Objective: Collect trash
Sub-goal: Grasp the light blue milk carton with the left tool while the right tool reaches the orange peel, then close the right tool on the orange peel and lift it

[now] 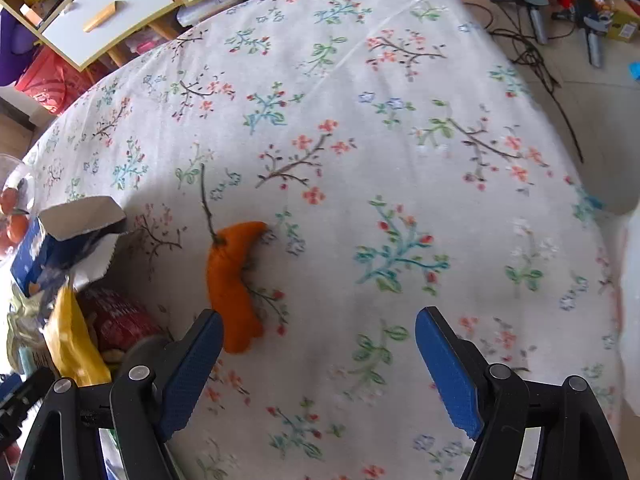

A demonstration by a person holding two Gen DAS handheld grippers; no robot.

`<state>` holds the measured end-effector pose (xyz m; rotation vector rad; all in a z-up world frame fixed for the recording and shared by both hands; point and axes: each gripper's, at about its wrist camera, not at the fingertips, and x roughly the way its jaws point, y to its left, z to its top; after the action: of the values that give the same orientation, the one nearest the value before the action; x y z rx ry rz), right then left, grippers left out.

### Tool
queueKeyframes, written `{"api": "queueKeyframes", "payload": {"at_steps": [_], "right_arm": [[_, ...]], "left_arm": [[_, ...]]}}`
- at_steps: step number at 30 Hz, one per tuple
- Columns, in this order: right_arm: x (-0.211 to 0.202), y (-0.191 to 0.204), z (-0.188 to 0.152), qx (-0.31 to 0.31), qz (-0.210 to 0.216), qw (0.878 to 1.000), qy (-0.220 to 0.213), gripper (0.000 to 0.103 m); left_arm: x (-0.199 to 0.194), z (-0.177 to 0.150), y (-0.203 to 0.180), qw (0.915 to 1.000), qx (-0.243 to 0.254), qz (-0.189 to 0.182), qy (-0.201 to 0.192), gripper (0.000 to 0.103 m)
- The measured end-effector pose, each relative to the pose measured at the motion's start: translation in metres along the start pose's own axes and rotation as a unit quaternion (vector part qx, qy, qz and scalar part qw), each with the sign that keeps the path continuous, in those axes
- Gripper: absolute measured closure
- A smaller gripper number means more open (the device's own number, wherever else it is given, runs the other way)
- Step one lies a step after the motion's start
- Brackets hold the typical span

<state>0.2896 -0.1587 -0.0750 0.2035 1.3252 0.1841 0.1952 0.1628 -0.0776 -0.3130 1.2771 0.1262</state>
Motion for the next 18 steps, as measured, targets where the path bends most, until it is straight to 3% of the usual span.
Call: {"api": "queueKeyframes", "payload": {"at_steps": [9,18], "right_arm": [[0.017,0.016,0.003,-0.013,-0.003,1.000,0.002,0.020],[0.034,0.041,-0.001,-0.051,-0.017,0.999,-0.003,0.020]], "left_arm": [[-0.005,-0.010,0.034,0.9999,-0.012,-0.009,0.004,0.064],[-0.027,-0.017,0.059,0.9983,-0.040,-0.031,-0.028,0.064]]}}
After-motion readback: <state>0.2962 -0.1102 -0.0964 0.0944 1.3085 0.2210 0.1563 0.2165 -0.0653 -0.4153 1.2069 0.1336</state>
